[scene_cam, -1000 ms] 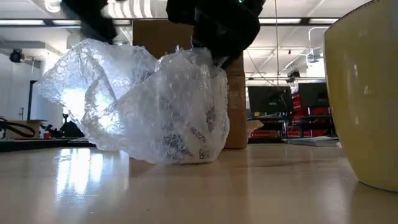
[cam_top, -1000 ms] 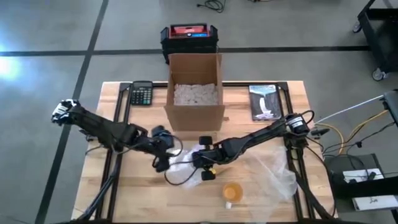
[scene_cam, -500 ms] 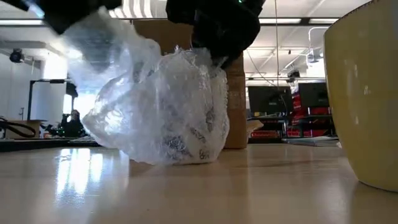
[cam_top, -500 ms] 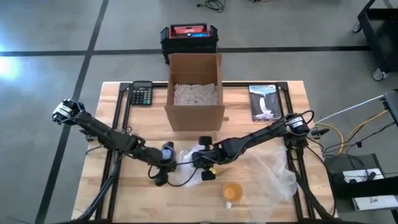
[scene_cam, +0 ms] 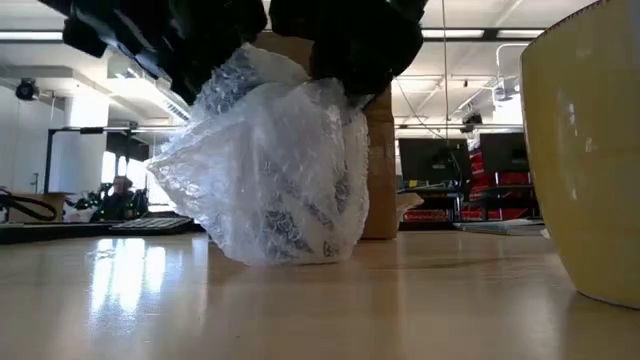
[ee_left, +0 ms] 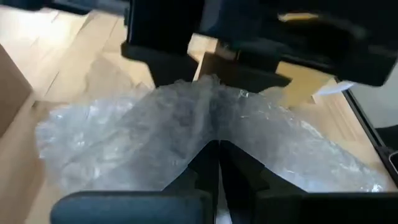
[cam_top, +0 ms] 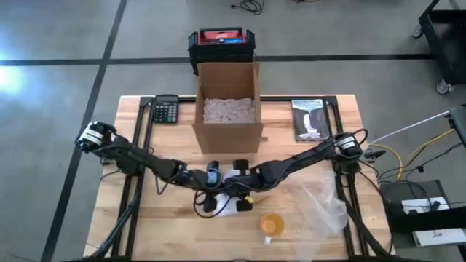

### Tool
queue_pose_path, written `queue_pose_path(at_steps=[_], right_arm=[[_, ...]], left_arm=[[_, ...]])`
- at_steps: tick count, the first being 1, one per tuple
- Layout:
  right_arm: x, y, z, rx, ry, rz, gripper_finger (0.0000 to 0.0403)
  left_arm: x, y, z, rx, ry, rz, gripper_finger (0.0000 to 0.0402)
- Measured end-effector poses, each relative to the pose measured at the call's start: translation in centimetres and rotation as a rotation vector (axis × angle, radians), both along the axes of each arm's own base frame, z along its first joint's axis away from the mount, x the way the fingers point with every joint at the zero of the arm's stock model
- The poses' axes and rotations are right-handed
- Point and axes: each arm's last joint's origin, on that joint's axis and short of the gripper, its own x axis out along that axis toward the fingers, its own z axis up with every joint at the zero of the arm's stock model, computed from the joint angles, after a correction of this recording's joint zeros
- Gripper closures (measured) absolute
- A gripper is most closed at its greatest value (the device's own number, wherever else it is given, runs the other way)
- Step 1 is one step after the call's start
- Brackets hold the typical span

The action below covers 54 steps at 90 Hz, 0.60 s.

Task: Wrap mug
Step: Wrap the blue mug with bubble wrap

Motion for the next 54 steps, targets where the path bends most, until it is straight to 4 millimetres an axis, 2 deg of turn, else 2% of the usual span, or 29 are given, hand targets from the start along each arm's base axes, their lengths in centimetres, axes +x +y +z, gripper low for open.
queue_pose_path(at_steps=[25, 37, 47, 54], right_arm=[[-1.8, -0.3, 4.7, 0.052, -0.005, 0.030, 0.0396], [-1.2, -0.2, 6.2, 0.064, -0.134, 0.054, 0.0396], [-0.1, 0.1, 4.7, 0.059, -0.177, 0.078, 0.0396], [0.4, 0.1, 2.5, 0.055, -0.124, 0.061, 0.0396]], left_arm=[[0.2, -0.1, 0.2, 0.006, 0.003, -0.003, 0.0401], [0.1, 0.0, 0.4, 0.000, -0.001, -0.001, 0.0398], [0.1, 0.0, 0.4, -0.003, -0.001, 0.001, 0.0399], [0.0, 0.0, 0.3, 0.001, 0.010, 0.000, 0.0401]])
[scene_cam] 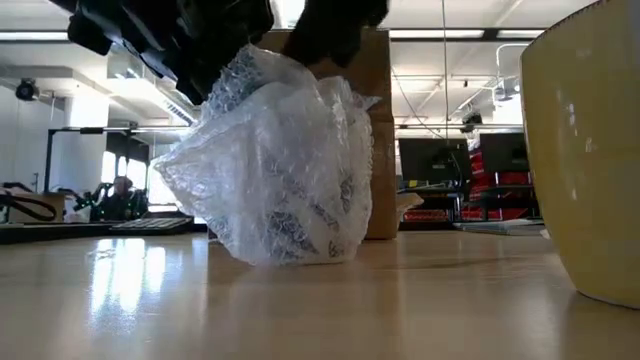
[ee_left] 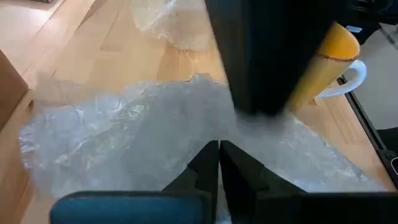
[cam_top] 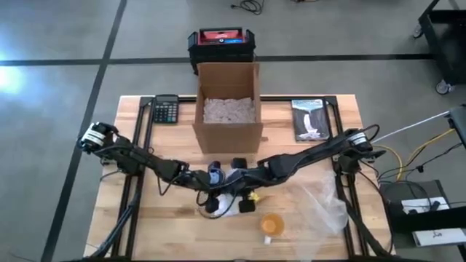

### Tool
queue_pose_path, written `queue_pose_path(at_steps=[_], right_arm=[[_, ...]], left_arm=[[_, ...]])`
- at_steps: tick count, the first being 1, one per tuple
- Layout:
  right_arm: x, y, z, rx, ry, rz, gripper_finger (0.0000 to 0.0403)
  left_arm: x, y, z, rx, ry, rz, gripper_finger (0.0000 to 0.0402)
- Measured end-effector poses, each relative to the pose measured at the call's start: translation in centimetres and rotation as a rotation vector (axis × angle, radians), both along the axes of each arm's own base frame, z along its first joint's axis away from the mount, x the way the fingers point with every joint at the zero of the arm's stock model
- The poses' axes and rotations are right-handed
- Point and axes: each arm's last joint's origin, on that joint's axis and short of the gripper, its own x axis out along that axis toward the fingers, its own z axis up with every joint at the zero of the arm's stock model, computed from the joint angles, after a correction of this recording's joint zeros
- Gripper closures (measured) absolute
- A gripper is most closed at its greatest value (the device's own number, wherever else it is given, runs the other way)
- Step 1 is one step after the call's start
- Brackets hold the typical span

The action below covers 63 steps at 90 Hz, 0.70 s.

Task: Wrap mug
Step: Wrap the blue mug with bubble wrap

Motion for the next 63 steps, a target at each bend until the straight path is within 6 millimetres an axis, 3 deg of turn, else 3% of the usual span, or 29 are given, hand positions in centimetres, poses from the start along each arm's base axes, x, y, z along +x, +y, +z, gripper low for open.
queue_pose_path(at_steps=[20, 37, 54, 63], right_arm=[[0.5, -0.1, -2.1, -0.002, 0.057, -0.027, 0.0396], [0.5, -0.1, -3.4, 0.005, 0.104, -0.055, 0.0396], [0.7, -0.2, -4.3, 0.000, 0.118, -0.059, 0.0396], [0.8, -0.2, -4.4, 0.001, 0.119, -0.061, 0.0396]], left_arm=[[-0.9, 0.2, 0.8, -0.019, 0.049, -0.019, 0.0398], [-1.9, -0.3, 4.4, -0.046, 0.096, -0.019, 0.0400], [-3.5, -1.4, 5.0, -0.055, 0.176, -0.039, 0.0401], [-4.0, -2.0, 3.5, -0.065, 0.226, -0.045, 0.0399]])
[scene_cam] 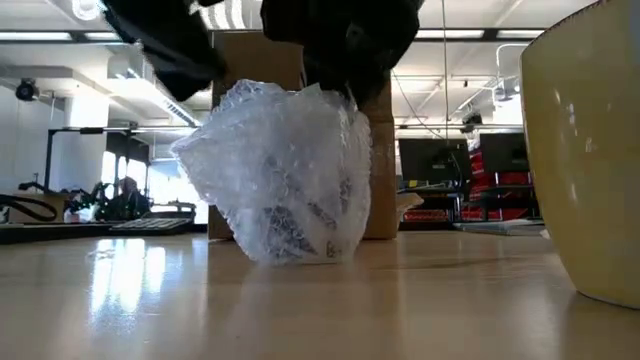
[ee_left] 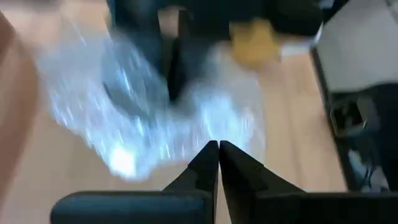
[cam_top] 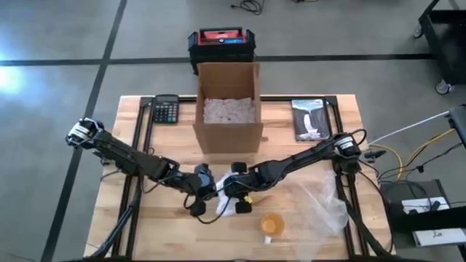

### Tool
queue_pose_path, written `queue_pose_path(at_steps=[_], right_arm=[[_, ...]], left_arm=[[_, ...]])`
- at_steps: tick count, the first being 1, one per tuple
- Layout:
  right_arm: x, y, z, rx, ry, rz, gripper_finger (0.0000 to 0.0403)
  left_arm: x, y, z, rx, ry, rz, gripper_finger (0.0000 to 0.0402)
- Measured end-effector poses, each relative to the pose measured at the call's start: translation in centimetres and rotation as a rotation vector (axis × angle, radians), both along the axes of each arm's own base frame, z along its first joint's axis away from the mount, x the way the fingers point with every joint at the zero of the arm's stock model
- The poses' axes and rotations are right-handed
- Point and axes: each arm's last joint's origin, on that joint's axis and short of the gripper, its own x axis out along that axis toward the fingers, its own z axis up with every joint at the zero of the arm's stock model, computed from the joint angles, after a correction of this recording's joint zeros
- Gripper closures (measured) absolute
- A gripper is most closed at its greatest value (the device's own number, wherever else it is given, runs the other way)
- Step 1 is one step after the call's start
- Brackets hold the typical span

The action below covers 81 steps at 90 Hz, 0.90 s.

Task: Wrap mug
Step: Wrap the blue mug with bubble wrap

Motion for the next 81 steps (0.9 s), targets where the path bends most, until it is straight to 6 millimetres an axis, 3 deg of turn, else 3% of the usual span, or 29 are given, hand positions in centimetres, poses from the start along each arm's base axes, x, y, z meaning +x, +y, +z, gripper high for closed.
queue_pose_path(at_steps=[10, 23, 50, 68, 81], right_arm=[[0.0, 0.0, 0.1, 0.001, -0.003, 0.000, 0.0396], [0.1, 0.0, 0.1, 0.002, -0.014, 0.004, 0.0396], [0.2, 0.0, 0.1, 0.002, -0.022, 0.009, 0.0396], [0.2, 0.1, 0.1, 0.004, -0.023, 0.011, 0.0396], [0.0, 0.1, 0.7, 0.002, -0.008, 0.019, 0.0396]], left_arm=[[0.0, -1.1, -2.1, -0.041, 0.021, -0.083, 0.0399], [1.2, -1.5, -4.4, 0.007, -0.005, -0.062, 0.0400], [3.0, -1.0, -0.7, 0.154, -0.213, -0.065, 0.0401], [3.7, 0.8, -2.2, 0.187, -0.168, 0.028, 0.0401], [4.2, 0.9, -3.2, 0.174, -0.153, 0.044, 0.0401]])
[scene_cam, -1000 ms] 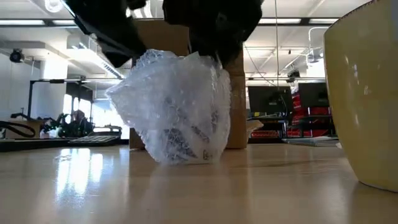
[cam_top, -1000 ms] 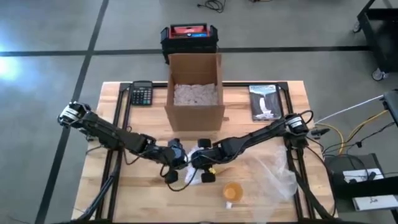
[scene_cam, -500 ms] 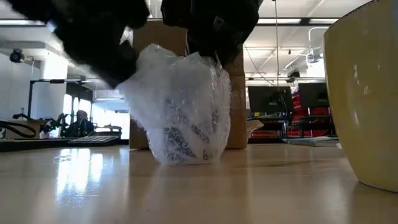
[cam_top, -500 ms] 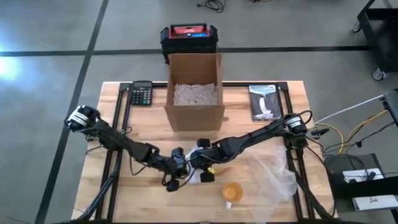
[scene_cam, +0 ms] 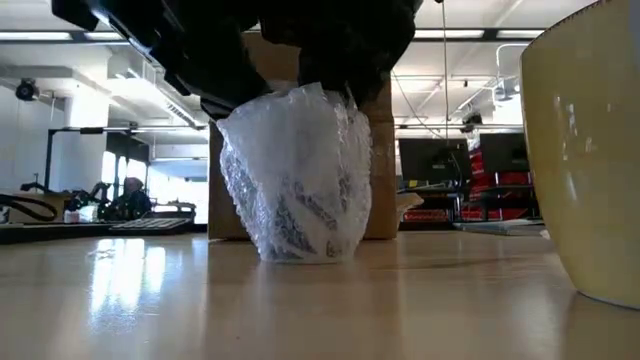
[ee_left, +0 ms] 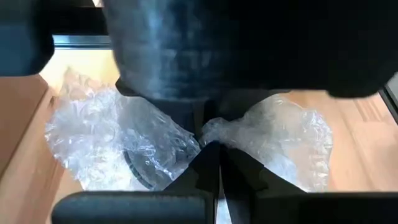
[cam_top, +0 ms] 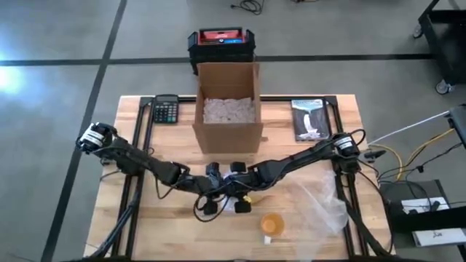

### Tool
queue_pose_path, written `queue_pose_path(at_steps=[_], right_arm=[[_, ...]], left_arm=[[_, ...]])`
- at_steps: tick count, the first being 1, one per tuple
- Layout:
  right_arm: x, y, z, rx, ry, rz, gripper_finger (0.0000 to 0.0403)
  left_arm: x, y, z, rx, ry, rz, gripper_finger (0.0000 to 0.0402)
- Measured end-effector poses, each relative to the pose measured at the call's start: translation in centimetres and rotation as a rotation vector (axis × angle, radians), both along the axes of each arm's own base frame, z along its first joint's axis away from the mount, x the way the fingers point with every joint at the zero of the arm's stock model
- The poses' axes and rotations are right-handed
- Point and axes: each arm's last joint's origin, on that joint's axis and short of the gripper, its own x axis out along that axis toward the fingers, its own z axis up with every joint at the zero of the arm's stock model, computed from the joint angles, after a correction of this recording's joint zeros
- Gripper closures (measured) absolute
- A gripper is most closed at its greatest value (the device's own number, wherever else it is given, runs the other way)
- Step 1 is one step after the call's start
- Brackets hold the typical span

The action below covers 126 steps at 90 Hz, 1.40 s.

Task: Wrap mug
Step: Wrap the blue mug with bubble wrap

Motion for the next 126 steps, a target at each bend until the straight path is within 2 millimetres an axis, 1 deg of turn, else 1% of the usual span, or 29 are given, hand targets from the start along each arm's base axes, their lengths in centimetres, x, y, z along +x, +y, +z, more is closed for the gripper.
queue_pose_path(at_steps=[9, 19, 23, 32, 43, 46, 49, 54, 57, 60, 68, 76, 84, 91, 102, 118, 126], right_arm=[[-0.3, -0.1, 1.5, -0.016, 0.027, 0.020, 0.0396], [-0.8, -0.3, 5.1, -0.018, 0.010, 0.024, 0.0396], [-1.1, -0.4, 6.1, -0.019, 0.016, 0.024, 0.0396], [-1.4, -0.5, 6.5, -0.053, 0.039, 0.027, 0.0396], [-0.9, -1.0, 6.9, -0.165, -0.056, -0.036, 0.0396], [-0.7, -1.3, 6.6, -0.175, -0.068, -0.050, 0.0396], [-0.5, -1.4, 5.9, -0.165, -0.058, -0.052, 0.0396], [-0.4, -1.4, 4.5, -0.102, -0.014, -0.023, 0.0396], [-0.4, -1.2, 3.4, -0.068, 0.026, -0.004, 0.0396], [-0.3, -1.0, 2.7, -0.043, 0.041, 0.004, 0.0396], [-0.1, -0.7, 0.7, -0.032, 0.079, -0.007, 0.0396], [0.3, -0.5, -0.8, -0.034, 0.102, -0.015, 0.0396], [0.6, -0.4, -1.8, -0.036, 0.107, -0.010, 0.0396], [0.8, -0.4, -2.0, -0.031, 0.100, -0.011, 0.0396], [0.9, -0.4, -1.5, -0.029, 0.084, -0.006, 0.0396], [0.9, -0.4, -1.0, -0.028, 0.067, 0.000, 0.0396], [0.9, -0.4, -1.0, -0.028, 0.064, 0.000, 0.0396]], left_arm=[[0.1, 0.0, -0.1, -0.007, -0.006, -0.001, 0.0401], [0.1, 0.0, -0.1, -0.011, -0.003, -0.004, 0.0401], [0.1, -0.1, -0.1, -0.012, -0.003, -0.006, 0.0401], [0.1, -0.1, -0.1, -0.013, -0.008, -0.006, 0.0400], [0.2, -0.1, 0.0, -0.018, -0.018, -0.007, 0.0400], [0.2, -0.1, 0.0, -0.018, -0.019, -0.008, 0.0400], [0.2, -0.1, -0.1, -0.018, -0.019, -0.008, 0.0400], [0.2, -0.1, -0.1, -0.019, -0.018, -0.008, 0.0400], [0.1, -0.1, -0.2, -0.022, -0.013, -0.008, 0.0400], [0.1, -0.2, -0.1, -0.018, -0.014, -0.013, 0.0400], [0.0, -0.1, 0.1, -0.020, -0.019, -0.010, 0.0400], [-0.1, -0.1, 0.3, -0.021, -0.023, -0.004, 0.0400], [-0.2, 0.0, 0.8, -0.031, -0.037, -0.016, 0.0400], [-0.6, 0.1, 1.3, -0.033, -0.034, -0.016, 0.0400], [-1.4, 0.4, 2.6, -0.046, -0.041, -0.023, 0.0400], [-4.0, 0.9, 4.4, -0.100, 0.043, -0.018, 0.0400], [-4.9, 0.3, 4.7, -0.193, 0.078, -0.100, 0.0400]])
